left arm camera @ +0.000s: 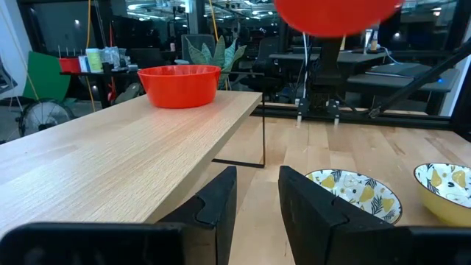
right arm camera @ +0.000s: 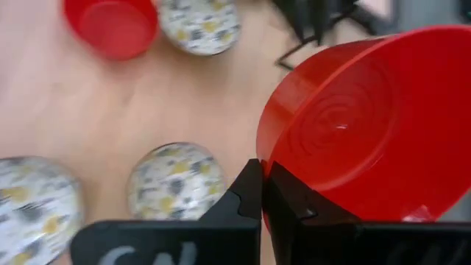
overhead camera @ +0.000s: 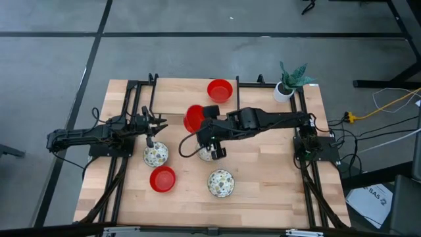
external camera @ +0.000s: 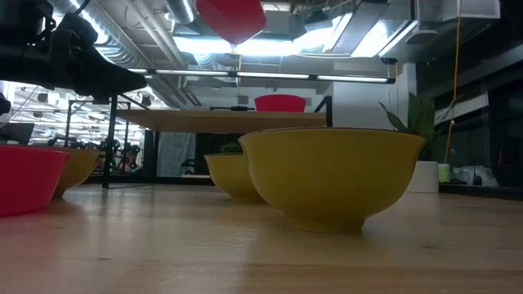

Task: Pick & Place Mini bowls
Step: Stack the right red bowl on the red bowl on the shelf

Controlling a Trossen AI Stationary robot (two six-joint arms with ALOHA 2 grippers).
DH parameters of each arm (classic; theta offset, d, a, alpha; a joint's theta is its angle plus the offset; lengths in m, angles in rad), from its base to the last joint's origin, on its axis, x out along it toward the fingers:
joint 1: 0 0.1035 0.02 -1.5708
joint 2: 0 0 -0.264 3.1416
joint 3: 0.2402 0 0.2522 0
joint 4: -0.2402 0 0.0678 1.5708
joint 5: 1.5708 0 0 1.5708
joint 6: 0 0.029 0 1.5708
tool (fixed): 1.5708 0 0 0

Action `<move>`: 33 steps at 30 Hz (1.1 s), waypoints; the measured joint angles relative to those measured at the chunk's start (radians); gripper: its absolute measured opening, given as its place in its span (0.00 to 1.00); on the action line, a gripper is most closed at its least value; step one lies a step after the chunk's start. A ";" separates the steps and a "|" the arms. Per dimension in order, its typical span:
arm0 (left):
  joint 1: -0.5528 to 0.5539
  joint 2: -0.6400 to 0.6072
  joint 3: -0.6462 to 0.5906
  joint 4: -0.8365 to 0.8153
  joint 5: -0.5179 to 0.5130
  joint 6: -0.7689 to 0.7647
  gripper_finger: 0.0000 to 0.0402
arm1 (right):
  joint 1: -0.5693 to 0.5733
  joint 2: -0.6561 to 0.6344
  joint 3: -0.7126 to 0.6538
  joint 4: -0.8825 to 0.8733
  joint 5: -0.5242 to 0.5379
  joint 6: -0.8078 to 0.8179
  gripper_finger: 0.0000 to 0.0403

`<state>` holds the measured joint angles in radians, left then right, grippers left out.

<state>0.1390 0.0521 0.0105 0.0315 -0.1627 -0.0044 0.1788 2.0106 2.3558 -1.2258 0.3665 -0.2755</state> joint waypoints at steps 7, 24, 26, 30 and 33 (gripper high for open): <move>0.000 0.000 0.000 0.000 0.000 0.000 0.24 | -0.028 0.000 0.000 0.092 0.099 -0.026 0.02; 0.000 0.000 0.000 0.000 0.000 0.000 0.24 | -0.111 0.000 0.000 0.182 0.379 -0.042 0.02; 0.000 0.000 0.000 0.000 0.000 0.000 0.24 | -0.120 0.000 0.000 0.182 0.398 -0.040 0.02; 0.000 0.000 0.000 0.000 0.000 0.000 0.24 | -0.140 0.000 0.000 0.182 0.439 -0.039 0.02; 0.000 0.000 0.000 0.000 0.000 0.000 0.24 | -0.163 0.000 0.000 0.181 0.455 -0.032 0.02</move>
<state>0.1390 0.0521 0.0105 0.0315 -0.1627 -0.0044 0.0163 2.0106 2.3558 -1.0447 0.8219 -0.3075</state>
